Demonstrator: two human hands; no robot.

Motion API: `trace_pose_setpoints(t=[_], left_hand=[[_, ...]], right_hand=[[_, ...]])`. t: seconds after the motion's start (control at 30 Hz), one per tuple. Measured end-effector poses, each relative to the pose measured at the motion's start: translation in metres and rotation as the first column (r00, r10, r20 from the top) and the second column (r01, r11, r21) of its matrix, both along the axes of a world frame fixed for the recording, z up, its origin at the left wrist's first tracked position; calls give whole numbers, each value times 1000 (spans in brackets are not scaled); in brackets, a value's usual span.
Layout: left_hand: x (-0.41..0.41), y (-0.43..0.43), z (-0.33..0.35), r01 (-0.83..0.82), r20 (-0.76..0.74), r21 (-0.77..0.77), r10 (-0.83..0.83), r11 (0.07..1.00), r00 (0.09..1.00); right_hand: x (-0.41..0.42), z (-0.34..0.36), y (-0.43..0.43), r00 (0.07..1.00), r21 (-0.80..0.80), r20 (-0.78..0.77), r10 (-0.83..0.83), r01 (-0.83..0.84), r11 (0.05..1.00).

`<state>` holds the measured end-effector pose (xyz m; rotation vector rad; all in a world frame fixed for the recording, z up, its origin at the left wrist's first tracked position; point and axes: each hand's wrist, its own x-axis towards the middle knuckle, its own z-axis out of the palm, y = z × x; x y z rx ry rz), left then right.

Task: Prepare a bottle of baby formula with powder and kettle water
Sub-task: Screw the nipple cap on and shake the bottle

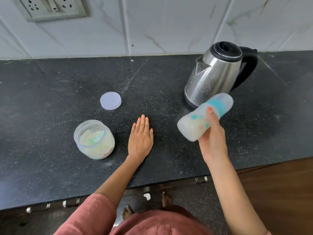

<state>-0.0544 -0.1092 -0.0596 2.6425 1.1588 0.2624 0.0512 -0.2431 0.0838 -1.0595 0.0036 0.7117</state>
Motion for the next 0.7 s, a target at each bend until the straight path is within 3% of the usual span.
trace_pose_setpoints(t=[0.07,0.13,0.2,0.23,0.3,0.4,0.47,0.57,0.63,0.7], left_hand=[[0,0,-1,8,1,-8,-8,1000,1000],[-1,0,-1,6,-2,-11,-6,1000,1000],[-1,0,0,8,-14,-11,-8,1000,1000],[-1,0,0,10,-12,-16,-10,1000,1000],[-1,0,-1,13,3,-22,-13,1000,1000],[0,-1,0,12,6,-21,-12,1000,1000],[-1,-1,0,9,3,-11,-9,1000,1000],[-1,0,-2,13,-21,-18,-14,1000,1000],[-1,0,-1,0,0,-17,0,1000,1000],[0,-1,-1,1,1,-12,-1,1000,1000]], right_hand=[[-1,-3,3,994,53,-75,-79,84,995],[-12,-9,-1,997,-52,17,81,-80,995],[-23,-10,-8,934,-229,153,323,-285,931],[-23,-10,-10,914,-262,187,360,-307,915],[-14,-8,-7,962,-151,153,226,-203,967],[-7,-2,1,998,47,-38,-51,53,997],[-15,-2,0,997,-17,50,51,-50,999],[-23,-1,-9,923,-227,228,310,-260,939],[-14,-1,-9,958,-135,192,213,-189,973],[-4,3,-4,1000,50,19,-2,1,999]])
